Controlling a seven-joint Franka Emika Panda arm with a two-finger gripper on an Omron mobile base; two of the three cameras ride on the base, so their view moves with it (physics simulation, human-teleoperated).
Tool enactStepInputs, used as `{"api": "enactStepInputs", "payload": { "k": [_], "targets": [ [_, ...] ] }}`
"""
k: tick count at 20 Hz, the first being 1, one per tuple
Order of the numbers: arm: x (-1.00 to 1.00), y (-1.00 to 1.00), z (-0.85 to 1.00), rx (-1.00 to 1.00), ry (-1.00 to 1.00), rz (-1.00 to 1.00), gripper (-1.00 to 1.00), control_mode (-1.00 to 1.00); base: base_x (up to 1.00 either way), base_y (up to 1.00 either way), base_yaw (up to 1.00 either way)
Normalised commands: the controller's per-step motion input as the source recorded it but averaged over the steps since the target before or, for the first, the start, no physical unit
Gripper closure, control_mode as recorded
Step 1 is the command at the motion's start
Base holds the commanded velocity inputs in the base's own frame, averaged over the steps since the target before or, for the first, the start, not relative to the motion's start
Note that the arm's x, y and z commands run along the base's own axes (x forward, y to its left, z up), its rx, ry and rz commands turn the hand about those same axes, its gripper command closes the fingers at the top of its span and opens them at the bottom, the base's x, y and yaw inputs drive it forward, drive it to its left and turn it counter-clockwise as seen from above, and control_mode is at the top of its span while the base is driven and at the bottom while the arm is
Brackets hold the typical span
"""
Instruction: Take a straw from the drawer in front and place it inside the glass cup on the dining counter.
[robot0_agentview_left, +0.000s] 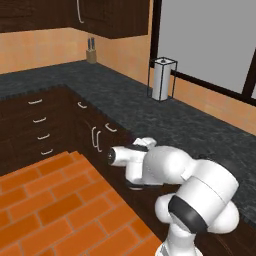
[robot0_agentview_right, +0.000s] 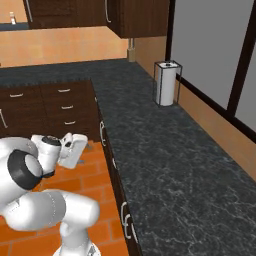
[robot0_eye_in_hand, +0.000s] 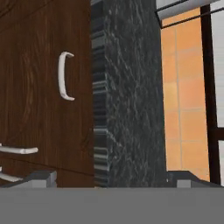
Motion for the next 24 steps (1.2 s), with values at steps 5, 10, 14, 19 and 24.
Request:
{"api": "enactStepInputs", "payload": {
  "k": [5,10,14,19,24],
  "targets": [
    [0.65,0.00,-0.69,-0.25,0.00,-0.08,-1.00,-1.00,0.00,0.00,0.00],
    [0.56,0.00,-0.56,-0.25,0.00,-0.13,-1.00,-1.00,0.00,0.00,0.00],
    [0.32,0.00,-0.38,-0.22,-0.02,-0.15,-1.00,-1.00,0.00,0.00,0.00],
    [0.39,-0.12,-0.21,-0.13,-0.01,-0.14,-1.00,-1.00,0.00,0.00,0.00],
    [0.47,-0.27,-0.13,-0.02,0.00,-0.04,-1.00,-1.00,0.00,0.00,0.00]
  ]
}}
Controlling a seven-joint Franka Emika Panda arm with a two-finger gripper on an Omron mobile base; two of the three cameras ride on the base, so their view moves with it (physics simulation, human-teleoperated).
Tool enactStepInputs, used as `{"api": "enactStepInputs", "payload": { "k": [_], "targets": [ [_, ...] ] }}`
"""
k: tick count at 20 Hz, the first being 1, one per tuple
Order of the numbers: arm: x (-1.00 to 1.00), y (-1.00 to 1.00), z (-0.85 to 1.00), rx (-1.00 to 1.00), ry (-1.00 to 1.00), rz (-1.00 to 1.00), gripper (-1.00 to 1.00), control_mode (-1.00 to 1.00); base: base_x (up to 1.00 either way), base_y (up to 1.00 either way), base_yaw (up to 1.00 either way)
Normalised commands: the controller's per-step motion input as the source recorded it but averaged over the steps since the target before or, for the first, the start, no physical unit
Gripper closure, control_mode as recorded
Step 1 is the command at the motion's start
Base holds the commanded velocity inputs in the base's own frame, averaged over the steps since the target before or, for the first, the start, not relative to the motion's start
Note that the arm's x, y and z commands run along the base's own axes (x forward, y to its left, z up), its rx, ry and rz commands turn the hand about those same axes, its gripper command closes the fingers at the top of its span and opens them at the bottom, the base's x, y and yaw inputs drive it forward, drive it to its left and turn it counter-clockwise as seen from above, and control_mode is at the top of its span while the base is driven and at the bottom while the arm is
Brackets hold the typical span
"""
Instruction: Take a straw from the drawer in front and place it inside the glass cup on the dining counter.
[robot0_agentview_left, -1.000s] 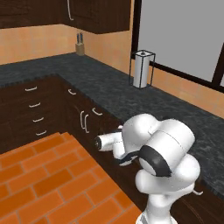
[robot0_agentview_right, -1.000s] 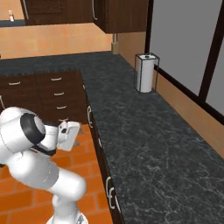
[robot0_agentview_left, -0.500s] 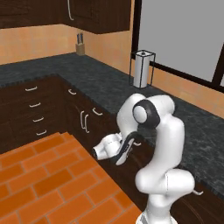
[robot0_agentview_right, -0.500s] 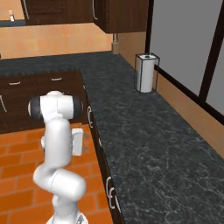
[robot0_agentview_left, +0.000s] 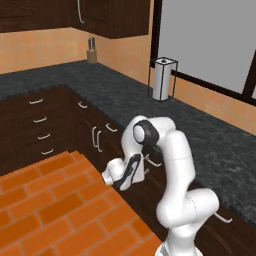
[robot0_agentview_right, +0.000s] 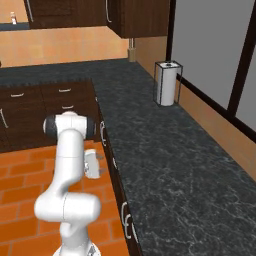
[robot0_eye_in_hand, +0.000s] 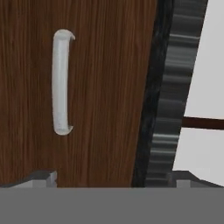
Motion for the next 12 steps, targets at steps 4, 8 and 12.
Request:
{"api": "enactStepInputs", "payload": {
  "k": [4,8,12],
  "targets": [
    [0.43,-0.39,-0.09,0.02,0.00,0.00,-1.00,-1.00,0.00,0.00,0.00],
    [0.30,-0.44,-0.15,0.10,0.02,0.01,-1.00,-1.00,0.00,0.00,0.00],
    [0.28,-0.34,-0.17,0.13,0.05,0.01,-1.00,-1.00,0.00,0.00,0.00]
  ]
}}
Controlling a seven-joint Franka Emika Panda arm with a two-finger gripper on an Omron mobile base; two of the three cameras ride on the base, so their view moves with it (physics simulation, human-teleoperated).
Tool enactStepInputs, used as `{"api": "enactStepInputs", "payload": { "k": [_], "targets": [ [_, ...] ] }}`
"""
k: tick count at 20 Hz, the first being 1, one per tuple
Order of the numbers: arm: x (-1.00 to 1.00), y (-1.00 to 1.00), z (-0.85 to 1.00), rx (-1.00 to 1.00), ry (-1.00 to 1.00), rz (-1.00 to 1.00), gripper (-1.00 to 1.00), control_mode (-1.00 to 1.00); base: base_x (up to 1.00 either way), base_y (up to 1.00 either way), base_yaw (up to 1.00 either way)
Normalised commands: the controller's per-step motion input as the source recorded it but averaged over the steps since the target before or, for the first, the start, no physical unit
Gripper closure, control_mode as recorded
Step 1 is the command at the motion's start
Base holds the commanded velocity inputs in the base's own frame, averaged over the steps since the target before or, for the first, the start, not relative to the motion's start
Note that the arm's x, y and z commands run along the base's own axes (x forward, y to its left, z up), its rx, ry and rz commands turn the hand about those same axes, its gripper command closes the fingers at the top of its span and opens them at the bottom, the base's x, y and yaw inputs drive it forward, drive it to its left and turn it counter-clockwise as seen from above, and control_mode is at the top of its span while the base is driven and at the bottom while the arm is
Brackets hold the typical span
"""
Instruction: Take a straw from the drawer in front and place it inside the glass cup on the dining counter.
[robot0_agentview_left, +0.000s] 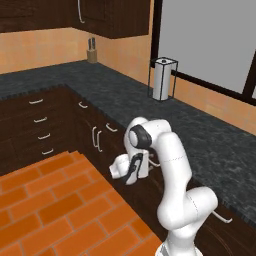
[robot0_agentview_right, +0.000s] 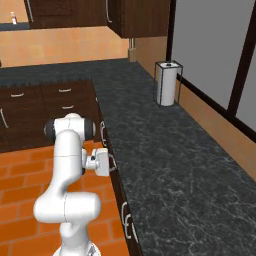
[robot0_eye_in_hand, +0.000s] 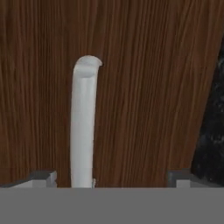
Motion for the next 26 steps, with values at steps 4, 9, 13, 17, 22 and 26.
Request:
{"api": "enactStepInputs", "payload": {
  "k": [4,9,13,17,22,26],
  "targets": [
    [0.24,-0.21,-0.31,0.11,0.08,0.01,-1.00,-1.00,0.00,0.00,0.00],
    [0.17,-0.14,-0.34,0.09,0.07,0.02,-1.00,-1.00,0.00,0.00,0.00],
    [0.04,-0.01,-0.34,0.07,0.07,0.01,1.00,-1.00,0.00,0.00,0.00],
    [-0.18,0.00,-0.08,0.07,0.00,0.02,1.00,-1.00,0.00,0.00,0.00],
    [-0.62,0.47,0.00,0.04,-0.02,0.02,1.00,-1.00,0.00,0.00,0.00],
    [-0.68,0.92,0.00,0.01,-0.01,0.04,1.00,-1.00,0.00,0.00,0.00]
  ]
}}
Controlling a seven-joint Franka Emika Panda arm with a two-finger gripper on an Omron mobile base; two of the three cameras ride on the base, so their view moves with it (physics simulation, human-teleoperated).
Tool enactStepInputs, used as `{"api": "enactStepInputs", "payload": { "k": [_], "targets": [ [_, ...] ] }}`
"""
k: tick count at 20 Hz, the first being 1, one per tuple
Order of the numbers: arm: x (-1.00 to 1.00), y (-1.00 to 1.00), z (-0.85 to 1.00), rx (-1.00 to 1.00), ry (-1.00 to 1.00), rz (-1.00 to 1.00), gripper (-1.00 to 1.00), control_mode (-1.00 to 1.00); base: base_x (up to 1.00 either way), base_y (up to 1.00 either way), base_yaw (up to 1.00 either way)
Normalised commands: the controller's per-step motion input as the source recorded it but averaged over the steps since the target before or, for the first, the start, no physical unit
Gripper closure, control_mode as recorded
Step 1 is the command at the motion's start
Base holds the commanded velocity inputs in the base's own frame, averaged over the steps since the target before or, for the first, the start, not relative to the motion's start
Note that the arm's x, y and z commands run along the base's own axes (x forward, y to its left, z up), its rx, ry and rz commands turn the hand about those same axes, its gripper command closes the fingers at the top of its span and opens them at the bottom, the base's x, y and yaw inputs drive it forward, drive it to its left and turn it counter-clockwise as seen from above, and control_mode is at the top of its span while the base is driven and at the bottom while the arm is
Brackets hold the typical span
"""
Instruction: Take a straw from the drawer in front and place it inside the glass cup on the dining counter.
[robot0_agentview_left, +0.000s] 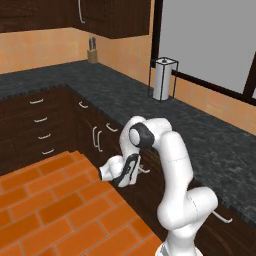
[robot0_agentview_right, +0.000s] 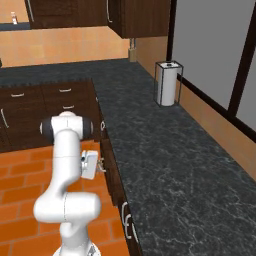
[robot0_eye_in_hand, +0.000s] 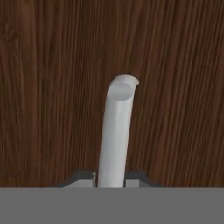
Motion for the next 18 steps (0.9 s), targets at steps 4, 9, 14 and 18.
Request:
{"api": "enactStepInputs", "payload": {
  "k": [4,9,14,18],
  "targets": [
    [-0.73,1.00,0.00,0.03,0.00,0.06,1.00,-1.00,0.00,0.00,0.00],
    [-0.72,1.00,0.00,0.04,0.00,0.10,1.00,-1.00,0.00,0.00,0.00],
    [-0.64,1.00,0.00,0.06,0.00,0.11,1.00,-1.00,0.00,0.00,0.00],
    [-0.49,0.99,0.09,0.14,0.05,0.09,1.00,-1.00,0.00,0.00,0.00]
  ]
}}
